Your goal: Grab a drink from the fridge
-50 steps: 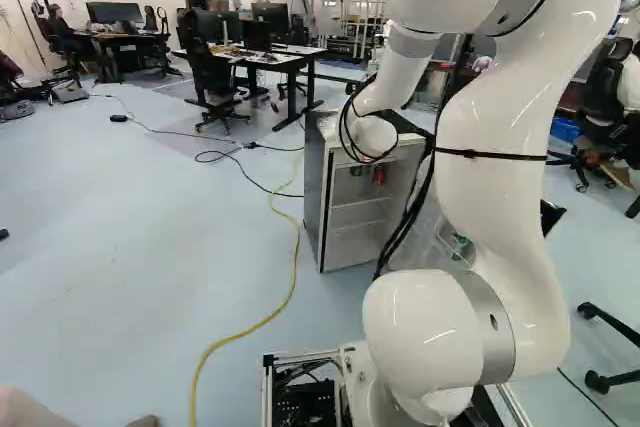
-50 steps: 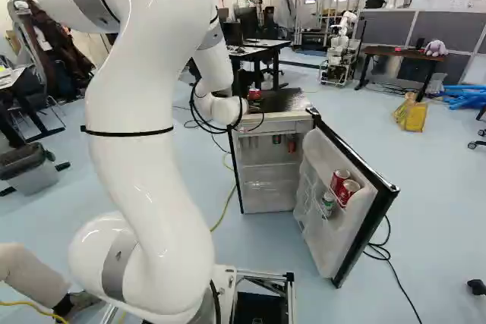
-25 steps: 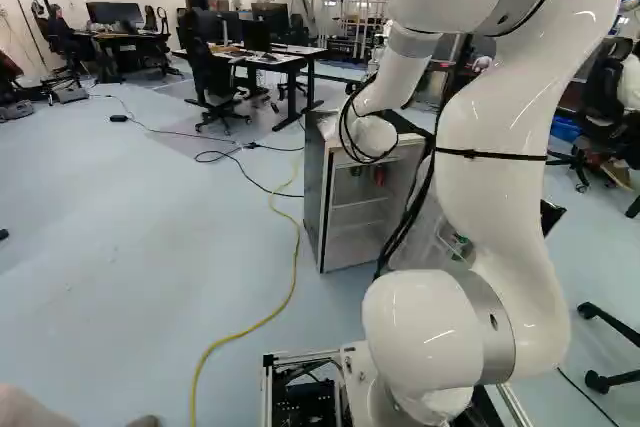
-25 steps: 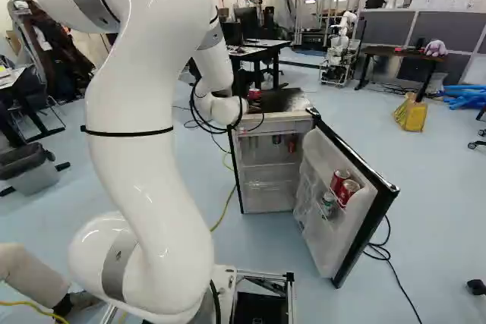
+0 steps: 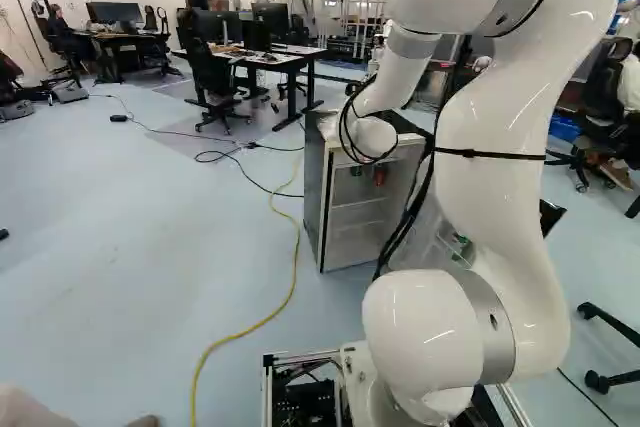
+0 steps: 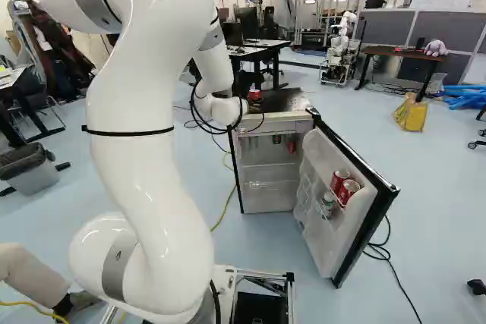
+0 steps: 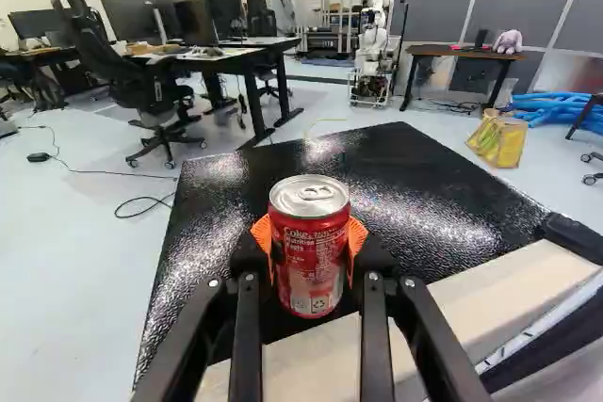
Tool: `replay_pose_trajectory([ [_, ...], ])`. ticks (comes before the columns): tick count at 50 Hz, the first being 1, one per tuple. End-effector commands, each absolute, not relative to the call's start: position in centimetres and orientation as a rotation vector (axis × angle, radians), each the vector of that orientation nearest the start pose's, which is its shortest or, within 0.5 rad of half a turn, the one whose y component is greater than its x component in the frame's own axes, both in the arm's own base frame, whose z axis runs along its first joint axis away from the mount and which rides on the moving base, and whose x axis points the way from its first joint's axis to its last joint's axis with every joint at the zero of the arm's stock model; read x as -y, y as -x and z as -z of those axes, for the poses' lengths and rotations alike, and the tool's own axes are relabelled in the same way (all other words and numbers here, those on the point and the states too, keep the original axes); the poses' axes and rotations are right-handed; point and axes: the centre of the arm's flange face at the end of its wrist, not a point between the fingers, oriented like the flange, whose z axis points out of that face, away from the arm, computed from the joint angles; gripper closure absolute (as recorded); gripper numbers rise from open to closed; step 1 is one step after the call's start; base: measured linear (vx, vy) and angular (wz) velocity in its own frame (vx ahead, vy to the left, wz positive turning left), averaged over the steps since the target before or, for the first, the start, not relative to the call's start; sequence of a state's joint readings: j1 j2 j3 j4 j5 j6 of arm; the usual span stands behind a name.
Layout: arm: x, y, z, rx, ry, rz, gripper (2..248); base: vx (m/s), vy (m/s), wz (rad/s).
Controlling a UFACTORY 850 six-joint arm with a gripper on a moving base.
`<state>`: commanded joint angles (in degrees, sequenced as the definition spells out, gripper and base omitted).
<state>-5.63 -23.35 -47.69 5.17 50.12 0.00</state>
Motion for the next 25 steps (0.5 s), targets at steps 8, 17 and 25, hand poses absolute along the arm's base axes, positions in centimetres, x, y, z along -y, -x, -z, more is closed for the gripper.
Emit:
replay_pose_trajectory([
  [8, 6.05, -55.0, -37.1, -0.268, 2.555, 1.943, 155, 0.0, 0.0, 0.0],
  [17, 6.05, -55.0, -37.1, -0.268, 2.555, 1.943, 155, 0.0, 0.0, 0.0],
  [25, 6.05, -55.0, -37.1, -0.268, 2.555, 1.943, 138, 0.0, 0.0, 0.0],
])
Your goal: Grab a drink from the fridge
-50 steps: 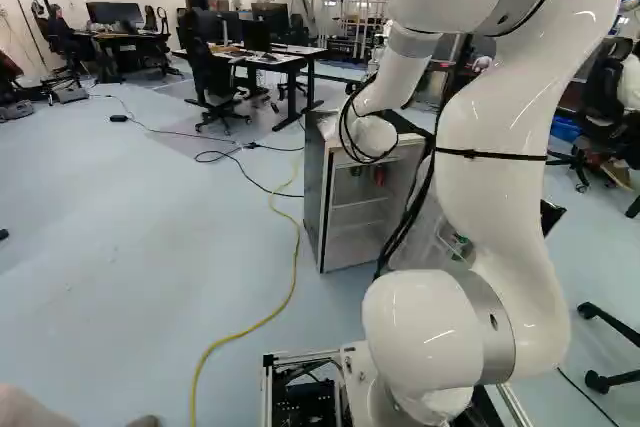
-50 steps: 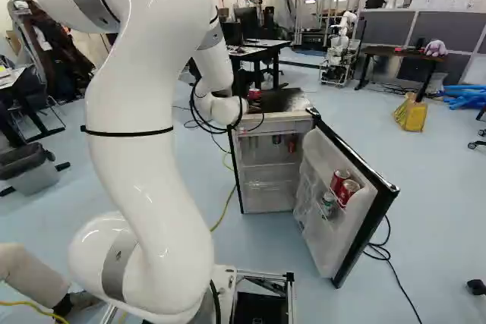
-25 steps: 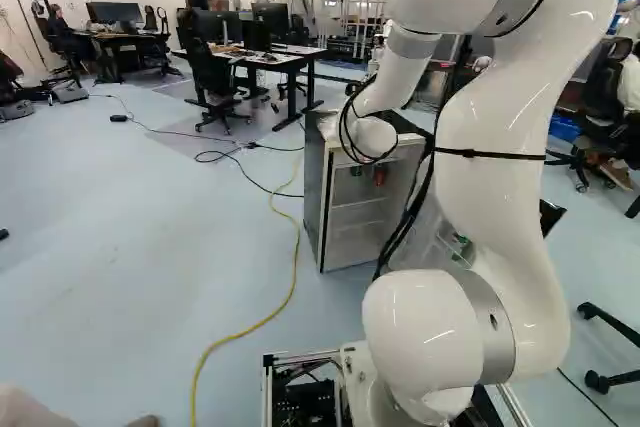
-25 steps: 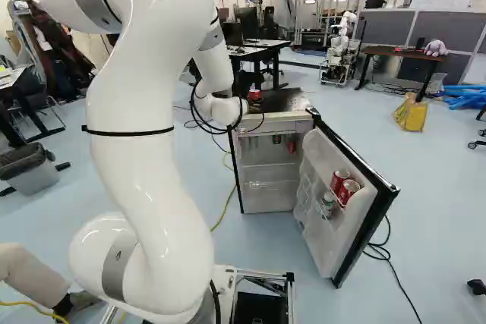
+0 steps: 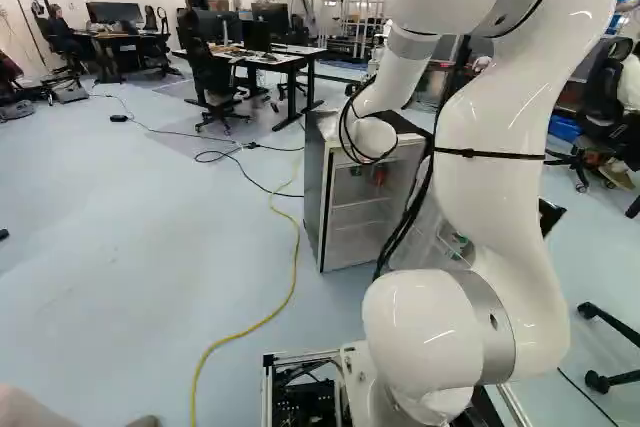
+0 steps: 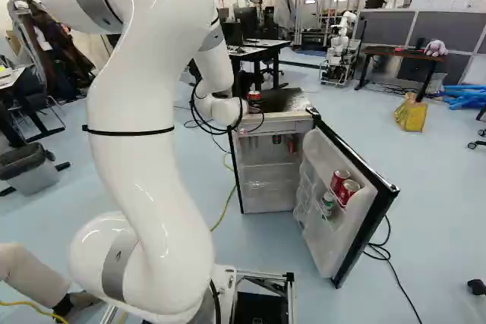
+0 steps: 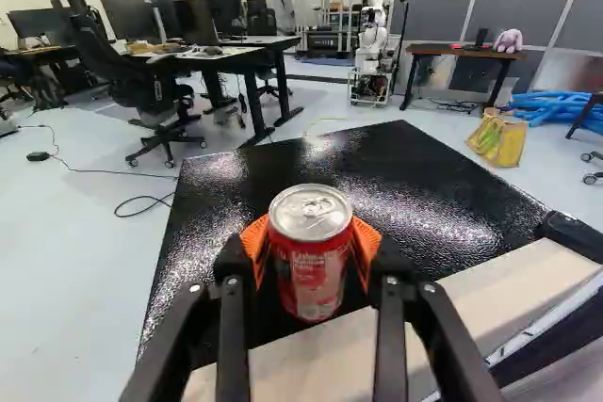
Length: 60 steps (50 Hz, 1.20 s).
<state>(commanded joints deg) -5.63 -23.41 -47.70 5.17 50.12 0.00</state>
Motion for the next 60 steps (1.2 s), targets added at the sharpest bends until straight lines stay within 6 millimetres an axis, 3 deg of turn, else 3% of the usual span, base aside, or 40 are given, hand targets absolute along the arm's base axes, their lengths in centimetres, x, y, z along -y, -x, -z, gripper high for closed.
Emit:
replay_pose_trajectory([
  [1, 6.1, -55.0, -37.1, -0.268, 2.555, 1.943, 106, 0.0, 0.0, 0.0],
  [5, 6.1, -55.0, -37.1, -0.268, 2.555, 1.943, 106, 0.0, 0.0, 0.0],
  [6, 6.1, -55.0, -37.1, -0.268, 2.555, 1.943, 72, 0.0, 0.0, 0.0],
  [10, 6.1, -55.0, -37.1, -0.268, 2.555, 1.943, 72, 0.0, 0.0, 0.0],
  [11, 6.1, -55.0, -37.1, -0.268, 2.555, 1.943, 36, 0.0, 0.0, 0.0],
  [15, 6.1, -55.0, -37.1, -0.268, 2.555, 1.943, 36, 0.0, 0.0, 0.0],
  [16, 6.0, -55.0, -37.1, -0.268, 2.555, 1.943, 4, 0.0, 0.0, 0.0],
  [26, 5.8, -53.8, -37.2, -0.265, 2.561, 1.934, 3, 0.0, 0.0, 0.0],
  [60, 4.2, -46.9, -37.8, -0.239, 2.584, 1.887, 3, 0.0, 0.0, 0.0],
])
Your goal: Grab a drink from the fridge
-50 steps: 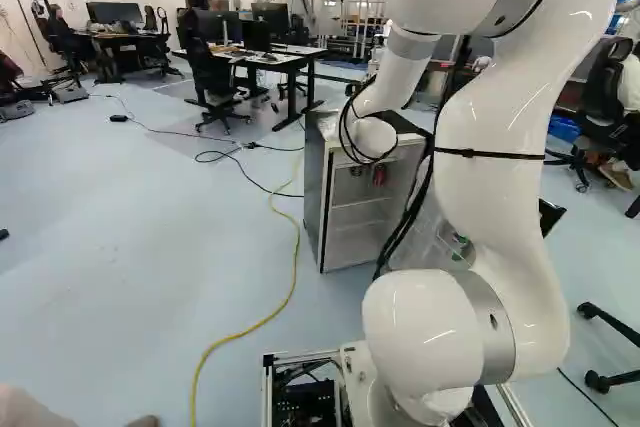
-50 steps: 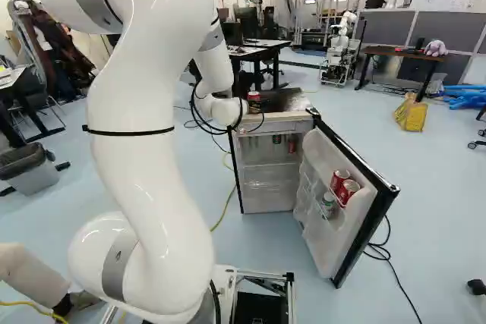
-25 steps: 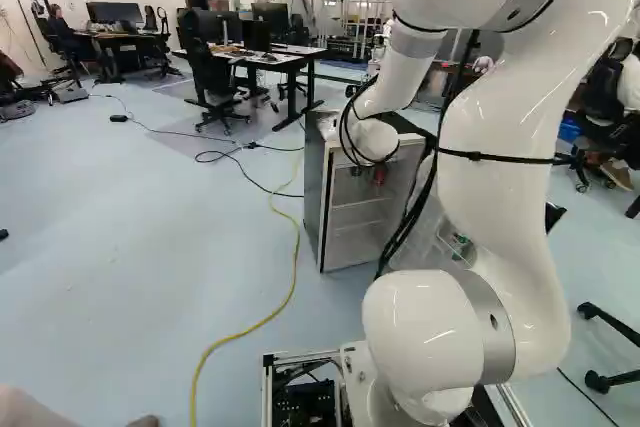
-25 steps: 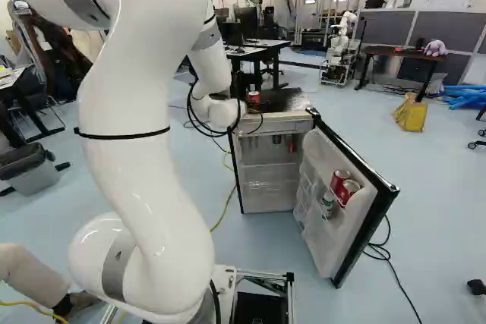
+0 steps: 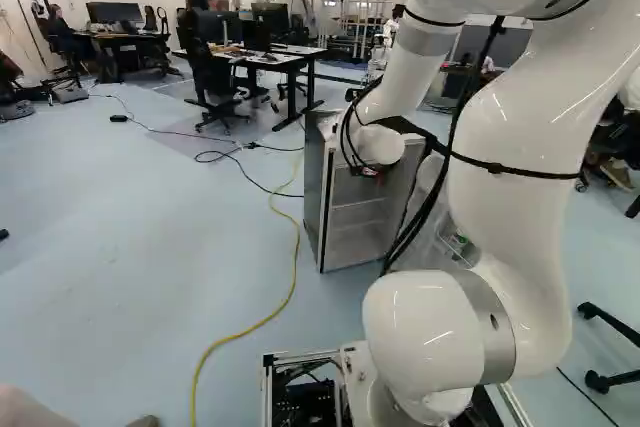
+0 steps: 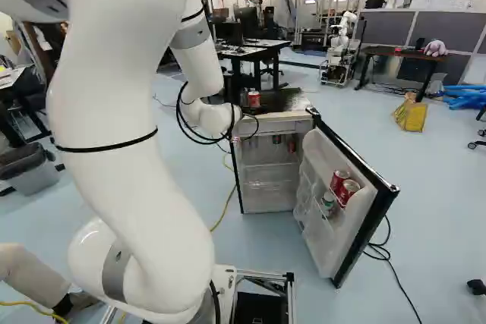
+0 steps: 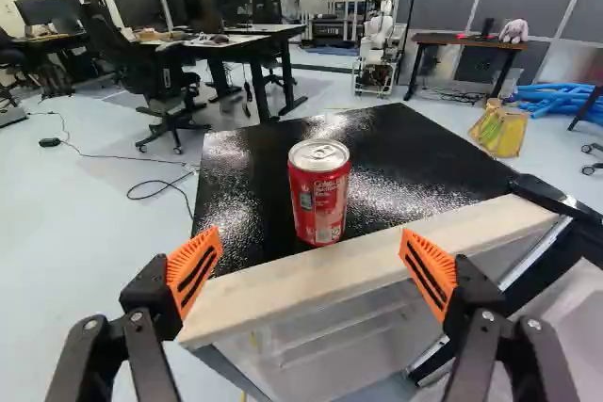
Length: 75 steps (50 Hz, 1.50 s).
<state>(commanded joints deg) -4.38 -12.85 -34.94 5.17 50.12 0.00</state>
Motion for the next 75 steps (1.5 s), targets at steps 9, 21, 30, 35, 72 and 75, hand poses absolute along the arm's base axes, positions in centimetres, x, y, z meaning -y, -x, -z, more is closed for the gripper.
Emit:
replay_pose_trajectory([
  [9, 3.8, -45.1, -37.9, -0.231, 2.587, 1.877, 3, 0.0, 0.0, 0.0],
  [21, 3.6, -42.6, -38.0, -0.232, 2.594, 1.869, 3, 0.0, 0.0, 0.0],
  [30, 4.3, -41.1, -38.1, -0.258, 2.604, 1.87, 3, 0.0, 0.0, 0.0],
  [35, 4.8, -40.3, -38.1, -0.277, 2.61, 1.873, 3, 0.0, 0.0, 0.0],
  [72, 9.8, -38.9, -40.5, -0.451, 2.619, 1.951, 3, 0.0, 0.0, 0.0],
  [75, 10.2, -38.9, -40.7, -0.466, 2.627, 1.945, 3, 0.0, 0.0, 0.0],
])
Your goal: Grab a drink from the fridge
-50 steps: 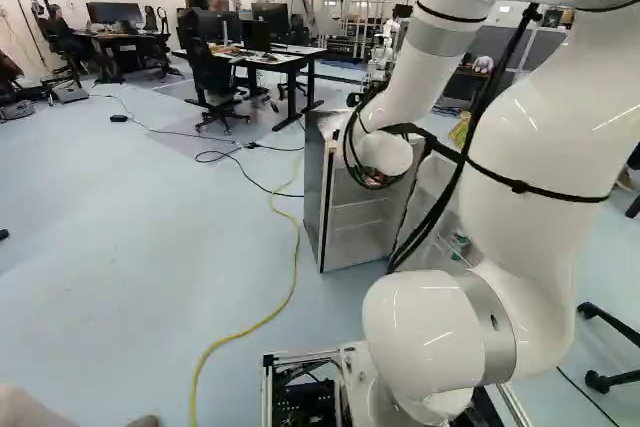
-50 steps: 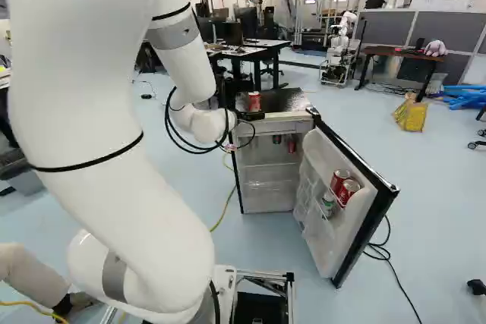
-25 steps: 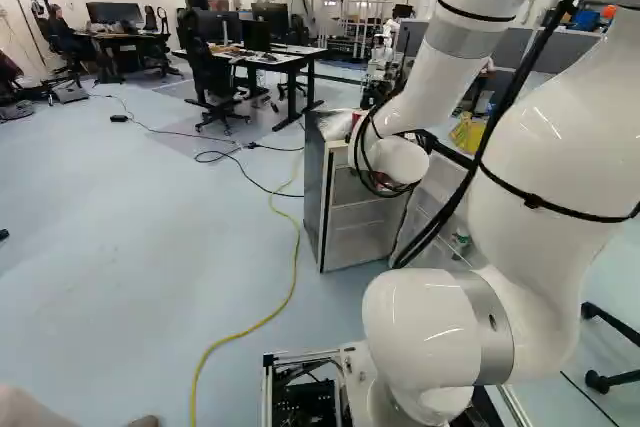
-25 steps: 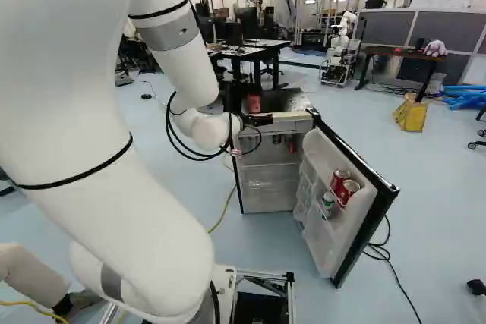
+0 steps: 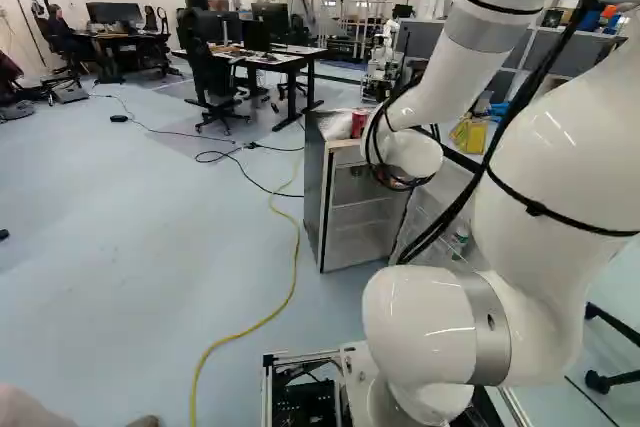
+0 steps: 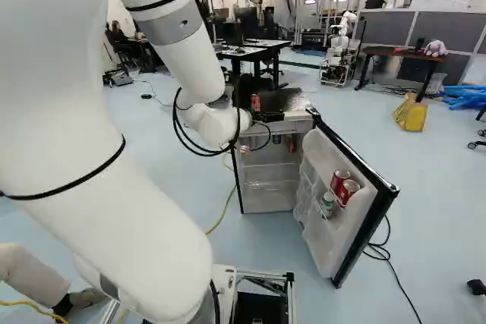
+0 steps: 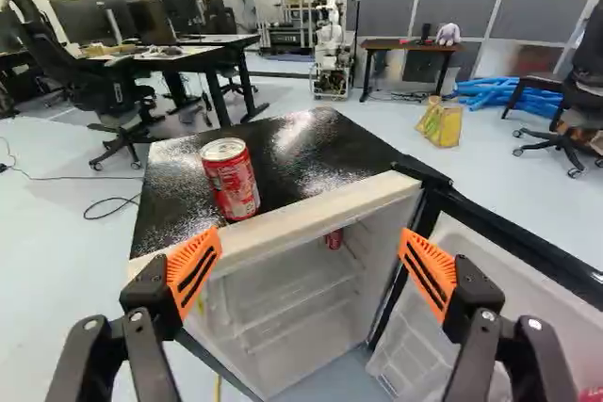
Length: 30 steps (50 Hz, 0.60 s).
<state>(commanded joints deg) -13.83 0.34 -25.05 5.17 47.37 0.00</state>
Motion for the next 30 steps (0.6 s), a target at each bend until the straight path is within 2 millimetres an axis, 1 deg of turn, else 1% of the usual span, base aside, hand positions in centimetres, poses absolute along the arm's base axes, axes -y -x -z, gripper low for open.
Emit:
replay_pose_trajectory([
  [11, 11.6, -38.7, -41.1, -0.525, 2.675, 1.883, 3, 0.0, 0.0, 0.0],
  [30, 14.0, -38.2, -41.6, -0.633, 2.788, 1.684, 3, 0.0, 0.0, 0.0],
])
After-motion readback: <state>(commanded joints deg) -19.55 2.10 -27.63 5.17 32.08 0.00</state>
